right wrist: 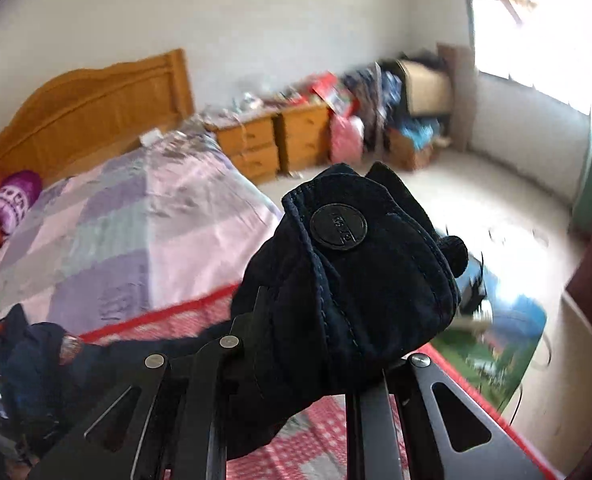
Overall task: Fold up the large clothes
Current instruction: 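Grasp the sleeve cuff with the right tool and lift it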
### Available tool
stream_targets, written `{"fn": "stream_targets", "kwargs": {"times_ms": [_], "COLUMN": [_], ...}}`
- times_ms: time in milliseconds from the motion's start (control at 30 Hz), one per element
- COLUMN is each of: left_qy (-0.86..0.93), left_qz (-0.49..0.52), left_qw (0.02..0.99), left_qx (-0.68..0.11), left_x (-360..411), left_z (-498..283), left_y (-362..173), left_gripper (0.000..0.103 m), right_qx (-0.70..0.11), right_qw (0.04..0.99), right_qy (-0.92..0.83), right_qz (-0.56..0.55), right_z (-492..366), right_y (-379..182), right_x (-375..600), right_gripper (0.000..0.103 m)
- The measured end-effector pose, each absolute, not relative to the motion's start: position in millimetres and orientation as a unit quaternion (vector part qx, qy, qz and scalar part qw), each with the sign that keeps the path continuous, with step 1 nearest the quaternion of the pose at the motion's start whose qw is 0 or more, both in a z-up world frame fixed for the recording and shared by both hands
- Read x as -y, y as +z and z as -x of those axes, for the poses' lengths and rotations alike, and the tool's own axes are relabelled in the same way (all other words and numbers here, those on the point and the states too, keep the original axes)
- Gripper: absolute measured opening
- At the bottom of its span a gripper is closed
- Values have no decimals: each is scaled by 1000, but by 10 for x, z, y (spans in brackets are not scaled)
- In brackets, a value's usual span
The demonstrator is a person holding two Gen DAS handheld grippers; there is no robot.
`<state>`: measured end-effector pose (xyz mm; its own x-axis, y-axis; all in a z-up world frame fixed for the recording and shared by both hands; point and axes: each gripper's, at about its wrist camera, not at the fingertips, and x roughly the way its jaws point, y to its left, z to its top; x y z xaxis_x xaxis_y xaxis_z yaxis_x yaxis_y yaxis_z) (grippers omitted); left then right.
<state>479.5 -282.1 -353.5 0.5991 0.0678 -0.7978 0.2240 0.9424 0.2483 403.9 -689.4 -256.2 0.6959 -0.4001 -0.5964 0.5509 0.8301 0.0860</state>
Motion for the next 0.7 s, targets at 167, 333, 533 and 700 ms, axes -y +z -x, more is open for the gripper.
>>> {"fn": "stream_targets", "kwargs": {"times_ms": [167,333,533,700], "left_qy": [-88,-94,-41,20], "left_qz": [-97,-57,-43,-26], "left_qw": [857,873,881,884], "left_qx": [-498,-476,-469,-465], "left_x": [2506,1752,471,-619], "left_z": [-4881,-4592,-4205,-3863], "left_y": [-3337,-2988,-2739,-2561], "left_gripper": [103,103,103,103], "right_qx": [-265,-227,-225,-272], "right_qw": [934,957,970,958], "right_qy": [-232,-181,-82,-1], "right_qz": [-54,-5,46,91], "right_z": [-4332,-4676,-5156,-5562], "right_y": [-1979,-1549,-1587,-2210], "right_x": [6170,5209,3675,2287], "right_gripper": [17,17,17,17]}}
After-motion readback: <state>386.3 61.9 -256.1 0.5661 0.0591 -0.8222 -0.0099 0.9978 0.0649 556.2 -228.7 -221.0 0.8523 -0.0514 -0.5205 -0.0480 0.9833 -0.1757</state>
